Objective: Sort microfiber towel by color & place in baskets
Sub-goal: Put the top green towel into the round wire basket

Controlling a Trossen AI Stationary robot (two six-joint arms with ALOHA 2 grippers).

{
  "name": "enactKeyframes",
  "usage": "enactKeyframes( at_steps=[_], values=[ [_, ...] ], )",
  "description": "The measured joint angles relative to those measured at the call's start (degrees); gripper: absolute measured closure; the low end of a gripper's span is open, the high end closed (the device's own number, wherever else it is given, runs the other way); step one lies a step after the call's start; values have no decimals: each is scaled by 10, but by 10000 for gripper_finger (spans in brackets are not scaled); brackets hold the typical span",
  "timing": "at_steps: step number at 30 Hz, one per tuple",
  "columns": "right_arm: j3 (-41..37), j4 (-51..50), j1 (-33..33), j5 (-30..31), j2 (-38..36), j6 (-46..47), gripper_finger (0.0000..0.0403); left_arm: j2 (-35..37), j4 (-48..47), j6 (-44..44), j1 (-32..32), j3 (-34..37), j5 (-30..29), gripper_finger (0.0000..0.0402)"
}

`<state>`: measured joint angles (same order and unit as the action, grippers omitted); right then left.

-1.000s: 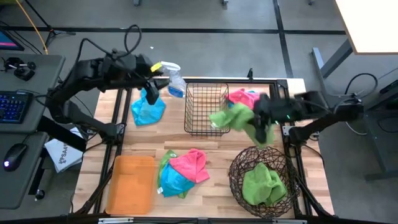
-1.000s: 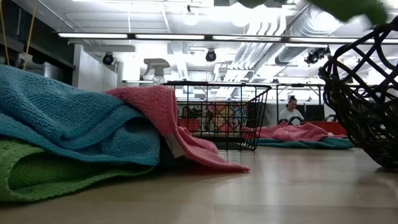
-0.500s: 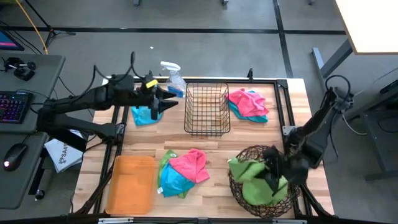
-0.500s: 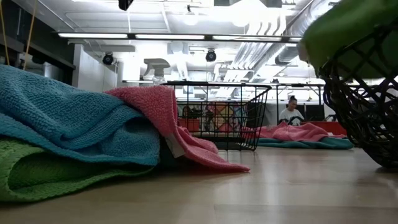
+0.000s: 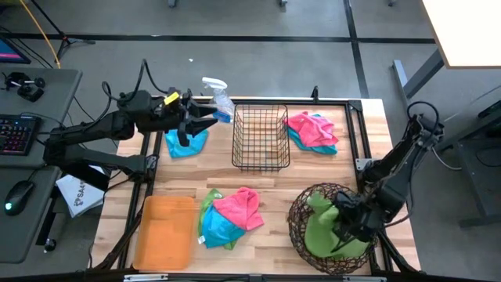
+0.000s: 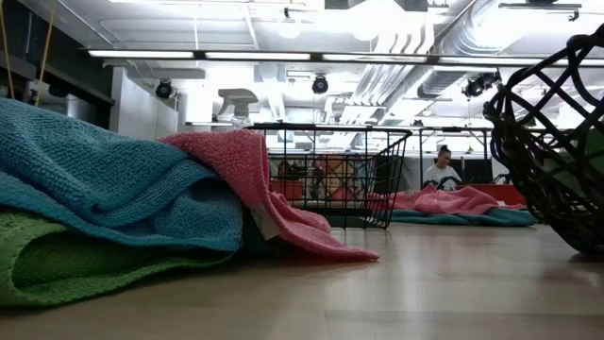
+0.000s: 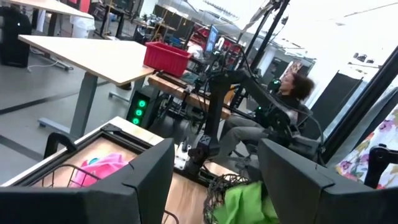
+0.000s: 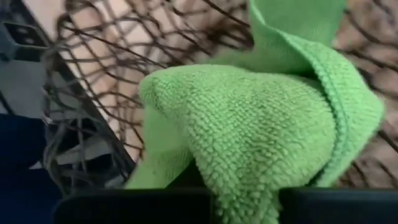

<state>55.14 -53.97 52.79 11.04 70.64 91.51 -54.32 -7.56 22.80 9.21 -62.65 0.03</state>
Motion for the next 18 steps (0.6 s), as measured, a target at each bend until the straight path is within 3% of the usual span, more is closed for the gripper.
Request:
enactKeyframes(
  at_steps=[6,10,13,18],
  values=[
    [-7,51,-62,-34,65,-100,403,-2,2,-10,0,0,-5,184],
    [-7,44,-102,-120,88,-124,387,0,6,-10,0,0,-6,184],
    [-7,46,-126,-217,85,-174,342,0,18,-10,0,0,-6,184],
    [20,41,-131,-251,54,-198,237,0,14,-10,0,-3,-6,184]
  ],
)
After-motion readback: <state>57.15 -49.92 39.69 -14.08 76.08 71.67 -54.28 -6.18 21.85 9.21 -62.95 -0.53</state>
